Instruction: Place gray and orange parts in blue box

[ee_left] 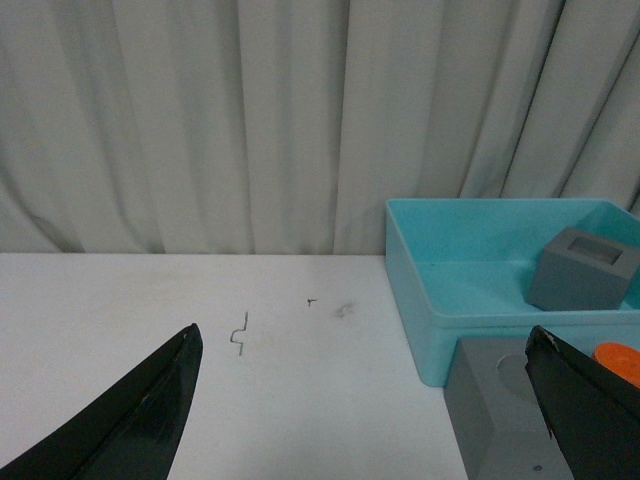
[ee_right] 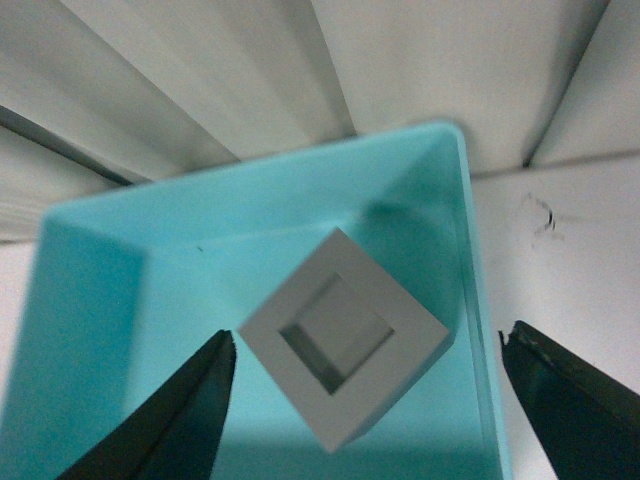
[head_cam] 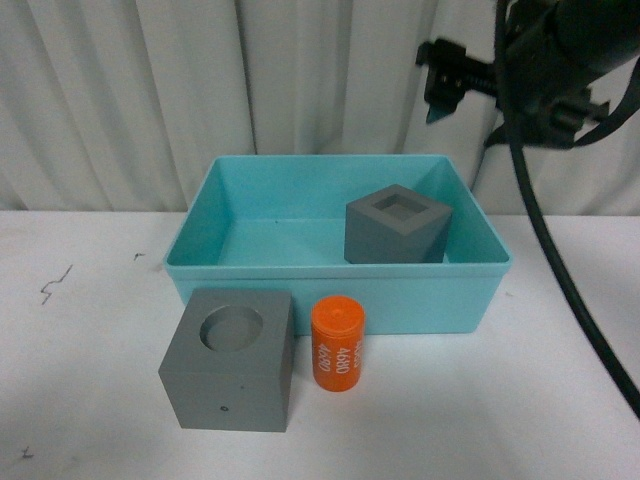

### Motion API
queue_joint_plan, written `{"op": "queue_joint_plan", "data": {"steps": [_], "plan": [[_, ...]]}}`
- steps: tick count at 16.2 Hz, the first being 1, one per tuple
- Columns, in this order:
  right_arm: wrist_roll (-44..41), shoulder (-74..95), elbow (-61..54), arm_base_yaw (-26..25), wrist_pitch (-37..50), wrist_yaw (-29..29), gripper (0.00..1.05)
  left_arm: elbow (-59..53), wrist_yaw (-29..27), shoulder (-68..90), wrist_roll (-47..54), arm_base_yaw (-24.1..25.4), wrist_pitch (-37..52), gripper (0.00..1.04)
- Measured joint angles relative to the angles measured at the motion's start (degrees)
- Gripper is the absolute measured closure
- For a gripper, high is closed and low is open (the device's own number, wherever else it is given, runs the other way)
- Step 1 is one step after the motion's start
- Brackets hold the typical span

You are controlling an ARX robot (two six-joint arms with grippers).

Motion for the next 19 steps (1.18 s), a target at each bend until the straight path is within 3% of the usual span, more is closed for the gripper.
{"op": "queue_joint_plan", "data": {"steps": [2, 5, 6, 8, 10, 13, 14, 16, 19], "plan": [[0.0, -11.1, -8.5, -0.8, 7.4, -2.1, 0.04, 0.0, 0.0, 0.0, 0.0, 0.0, 0.0, 0.07], [-0.2, -32.1, -22.9, -1.8, 14.7, -7.4, 0.06, 0.0, 0.0, 0.0, 0.0, 0.0, 0.0, 0.07], [-2.6, -39.1, -28.9, -1.6, 20.9, -4.5, 0.11, 0.0, 0.0, 0.0, 0.0, 0.0, 0.0, 0.07], [-12.9, -53.9, -44.1, -3.3, 31.0, 10.9, 0.35, 0.0, 0.0, 0.0, 0.0, 0.0, 0.0, 0.07], [-17.5, -62.5, -56.8, -5.7, 36.3, 12.4, 0.60, 0.0, 0.0, 0.0, 0.0, 0.0, 0.0, 0.07], [-19.0, -66.7, -69.7, -6.9, 39.6, 10.0, 0.97, 0.0, 0.0, 0.0, 0.0, 0.0, 0.0, 0.07], [-19.3, -70.3, -72.7, -8.3, 41.3, 8.9, 1.03, 0.0, 0.0, 0.0, 0.0, 0.0, 0.0, 0.07], [-19.3, -74.0, -77.6, -12.0, 41.9, 6.3, 1.03, 0.0, 0.0, 0.0, 0.0, 0.0, 0.0, 0.07], [-19.4, -79.3, -82.5, -11.6, 41.5, 5.7, 1.03, 0.0, 0.0, 0.0, 0.0, 0.0, 0.0, 0.07]]}}
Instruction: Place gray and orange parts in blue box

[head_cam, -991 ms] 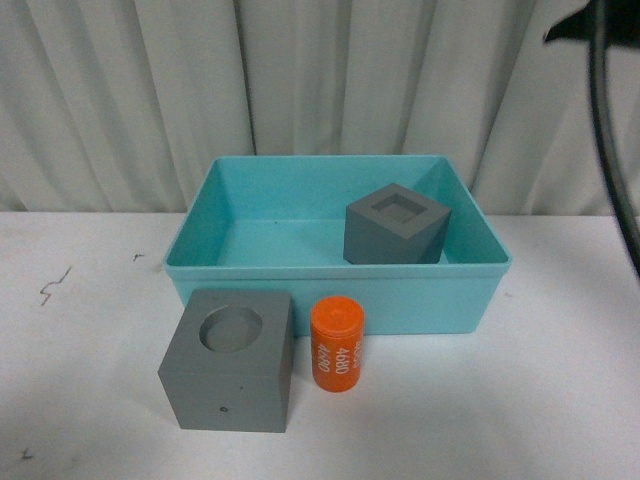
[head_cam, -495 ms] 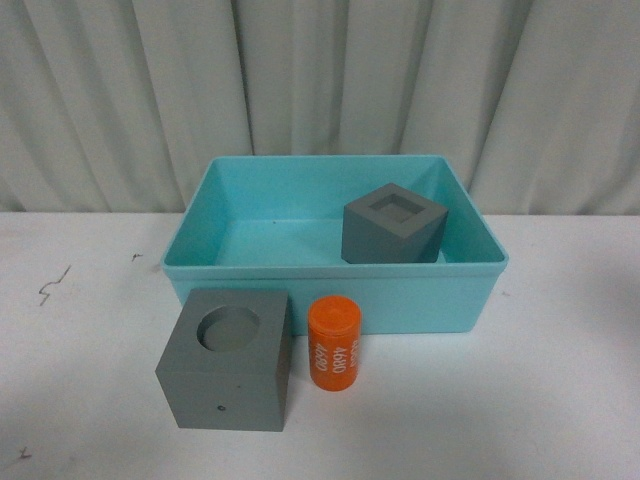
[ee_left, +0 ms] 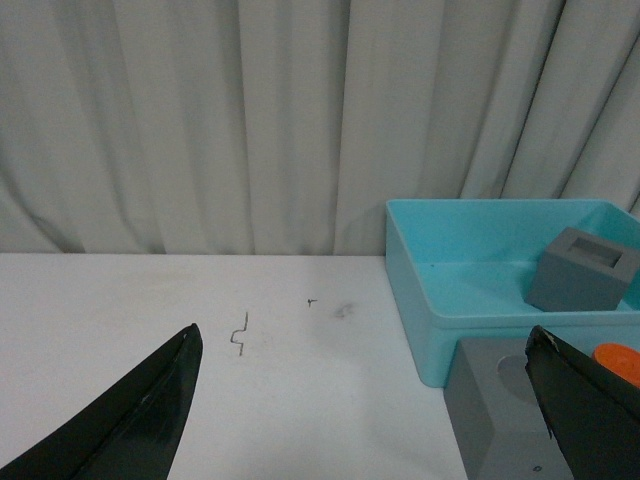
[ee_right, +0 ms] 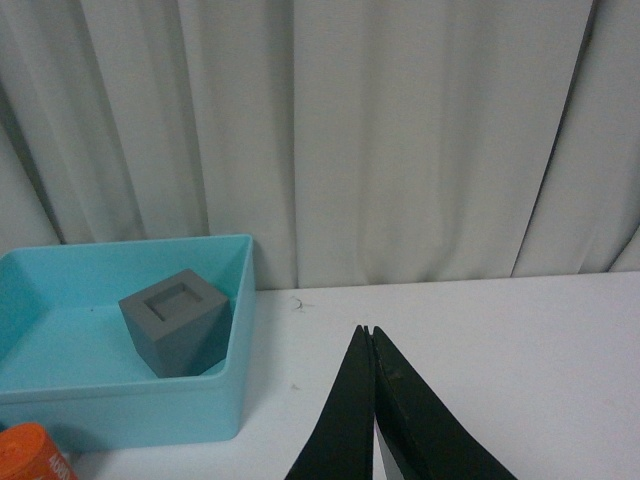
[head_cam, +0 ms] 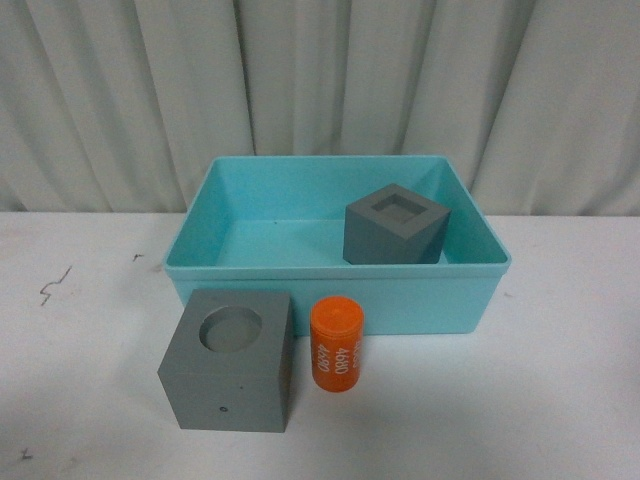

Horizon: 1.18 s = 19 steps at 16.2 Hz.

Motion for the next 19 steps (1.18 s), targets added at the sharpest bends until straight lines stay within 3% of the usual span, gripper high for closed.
{"op": "queue_joint_plan", "data": {"steps": [10, 11, 19], "plan": [[0.0, -17.3, -7.5, 0.0, -9.8, 0.0, 1.03, 0.0, 0.0, 0.0, 0.0, 0.0, 0.0, 0.07], [0.0, -17.9, -8.9, 0.0, -7.4, 0.0, 1.03, 0.0, 0.0, 0.0, 0.0, 0.0, 0.0, 0.07], [0.0, -28.2, -9.0, 0.0, -18.4, 0.0, 1.03, 0.0, 0.0, 0.0, 0.0, 0.0, 0.0, 0.07]]}}
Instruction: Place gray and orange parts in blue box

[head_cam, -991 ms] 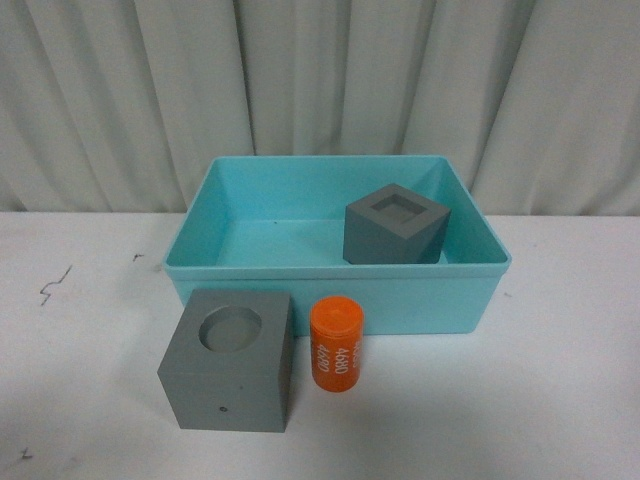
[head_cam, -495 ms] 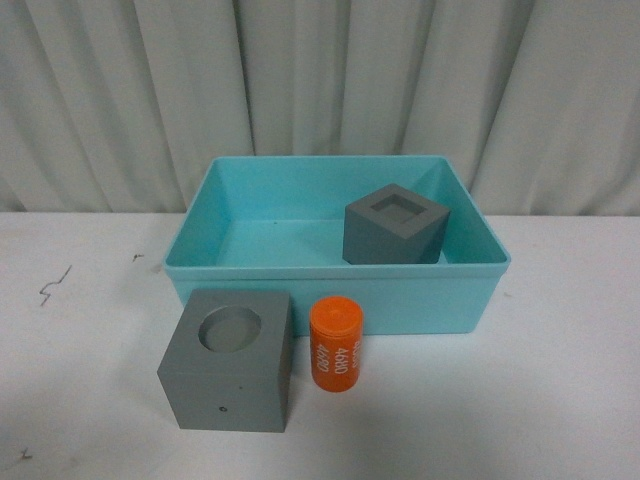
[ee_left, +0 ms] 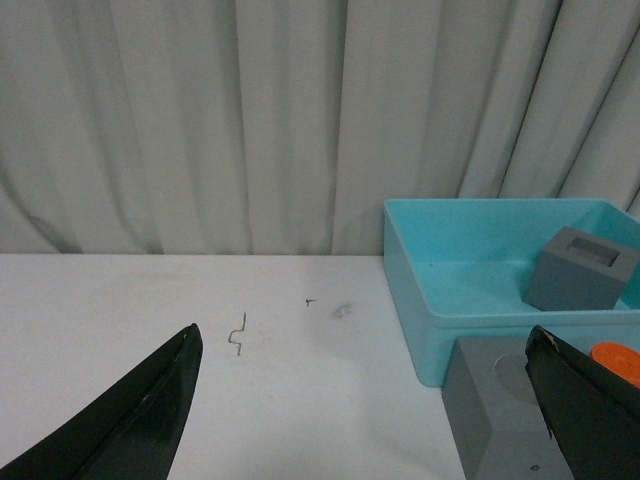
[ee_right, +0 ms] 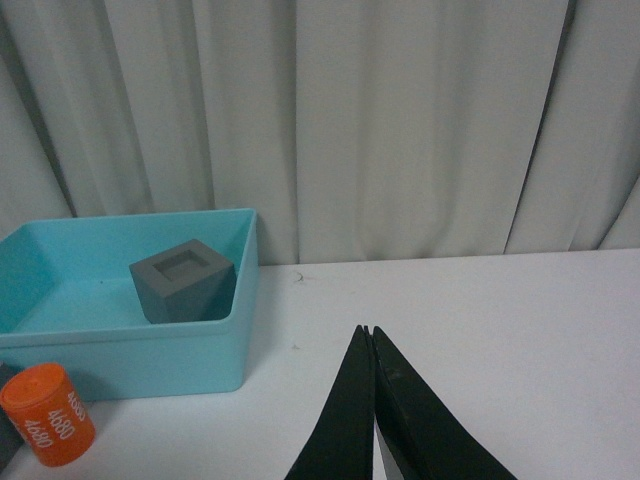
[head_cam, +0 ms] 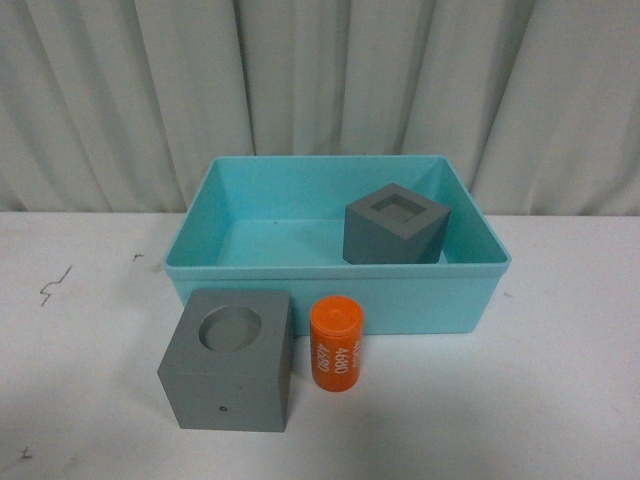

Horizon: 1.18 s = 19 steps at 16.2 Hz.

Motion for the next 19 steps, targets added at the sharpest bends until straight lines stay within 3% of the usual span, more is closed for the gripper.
{"op": "queue_joint_plan", "data": {"steps": [2, 3, 8, 11, 13, 17, 18, 19], "plan": [[0.0, -3.9, 0.1, 0.0, -5.3, 0.0, 1.03, 0.0, 0.0, 0.0, 0.0, 0.0, 0.0, 0.07], [0.0, -9.4, 0.0, 0.0, -12.0, 0.0, 1.03, 0.0, 0.0, 0.0, 0.0, 0.0, 0.0, 0.07], [0.0, -11.1, 0.0, 0.0, -11.7, 0.0, 1.03, 0.0, 0.0, 0.0, 0.0, 0.0, 0.0, 0.07], [0.0, -11.1, 0.0, 0.0, -11.7, 0.0, 0.69, 0.0, 0.0, 0.0, 0.0, 0.0, 0.0, 0.07], [0.0, -11.1, 0.0, 0.0, -11.7, 0.0, 0.57, 0.0, 0.0, 0.0, 0.0, 0.0, 0.0, 0.07], [0.0, -11.1, 0.0, 0.0, -11.7, 0.0, 0.11, 0.0, 0.0, 0.0, 0.0, 0.0, 0.0, 0.07], [0.0, -11.1, 0.0, 0.0, -11.7, 0.0, 0.04, 0.0, 0.0, 0.0, 0.0, 0.0, 0.0, 0.07], [0.0, -11.1, 0.0, 0.0, -11.7, 0.0, 0.08, 0.0, 0.0, 0.0, 0.0, 0.0, 0.0, 0.07]]}}
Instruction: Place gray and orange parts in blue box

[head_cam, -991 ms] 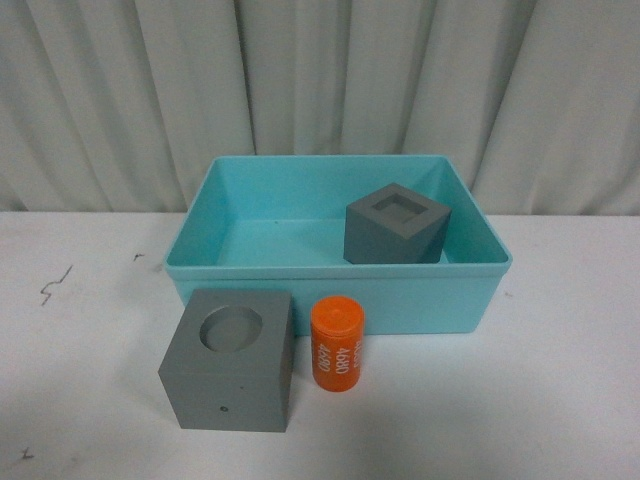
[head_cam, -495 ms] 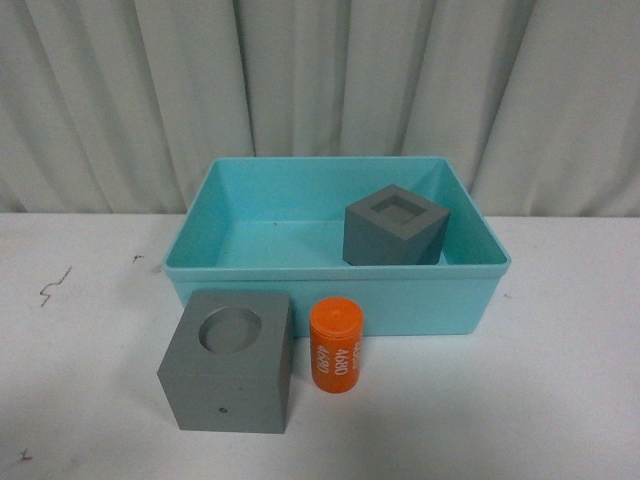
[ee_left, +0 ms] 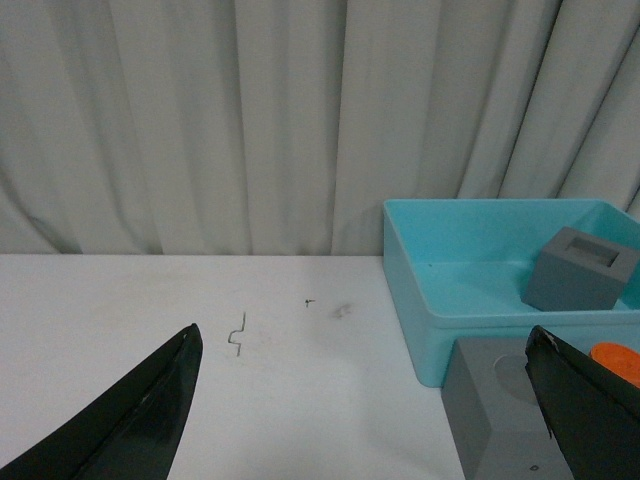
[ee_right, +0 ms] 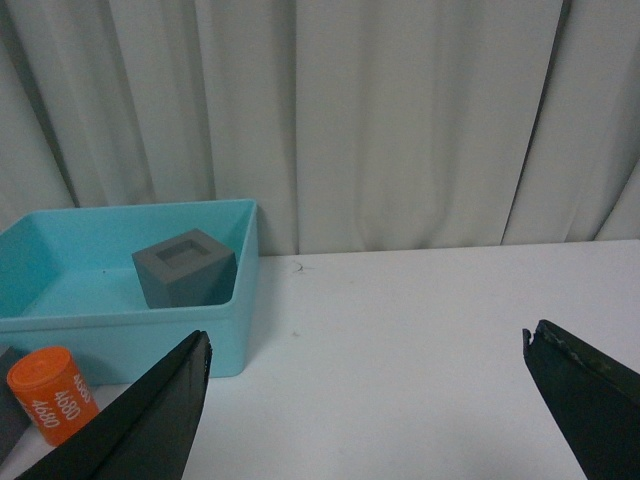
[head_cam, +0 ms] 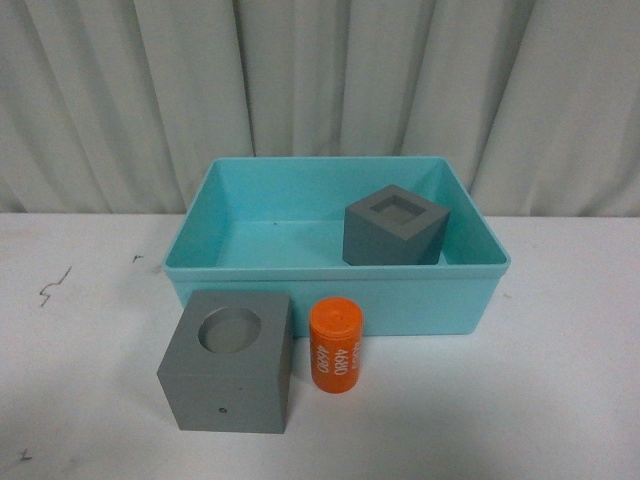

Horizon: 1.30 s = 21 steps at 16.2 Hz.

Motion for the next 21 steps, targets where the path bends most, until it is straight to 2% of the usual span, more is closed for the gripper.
{"op": "queue_joint_plan", "data": {"steps": [2, 3, 4, 5, 7, 8, 10, 13, 17, 21], "plan": [[0.0, 0.0, 0.0, 0.0, 0.0, 0.0, 0.06, 0.0, 0.0, 0.0, 0.0, 0.0, 0.0, 0.07], [0.0, 0.0, 0.0, 0.0, -0.1, 0.0, 0.06, 3.5, -3.9, 3.4, -3.6, -2.0, -10.2, 0.07], [0.0, 0.0, 0.0, 0.0, 0.0, 0.0, 0.06, 10.7, -8.9, 14.2, -10.9, -5.6, -21.6, 0.07], [-0.1, 0.0, 0.0, 0.0, 0.1, 0.0, 0.06, 14.6, -10.0, 18.3, -15.6, -7.6, -24.9, 0.07], [-0.1, 0.0, 0.0, 0.0, 0.0, 0.0, 0.06, 20.8, -8.9, 24.4, -20.0, -8.1, -19.6, 0.07], [-0.1, 0.0, 0.0, 0.0, 0.0, 0.0, 0.06, 23.5, -9.5, 28.2, -20.0, -8.2, -16.5, 0.07], [-0.1, 0.0, 0.0, 0.0, 0.0, 0.0, 0.06, 26.5, -6.5, 39.0, -19.9, -8.8, -10.2, 0.07], [-0.1, 0.0, 0.0, 0.0, 0.0, 0.0, 0.06, 30.9, -5.8, 54.3, -19.6, -11.5, -4.7, 0.07], [-0.1, 0.0, 0.0, 0.0, 0.0, 0.0, 0.06, 40.1, -4.4, 72.8, -19.3, -16.6, -2.0, 0.07], [-0.1, 0.0, 0.0, 0.0, 0.0, 0.0, 0.06, 44.0, -4.4, 83.1, -14.9, -20.8, -2.4, 0.07]]}}
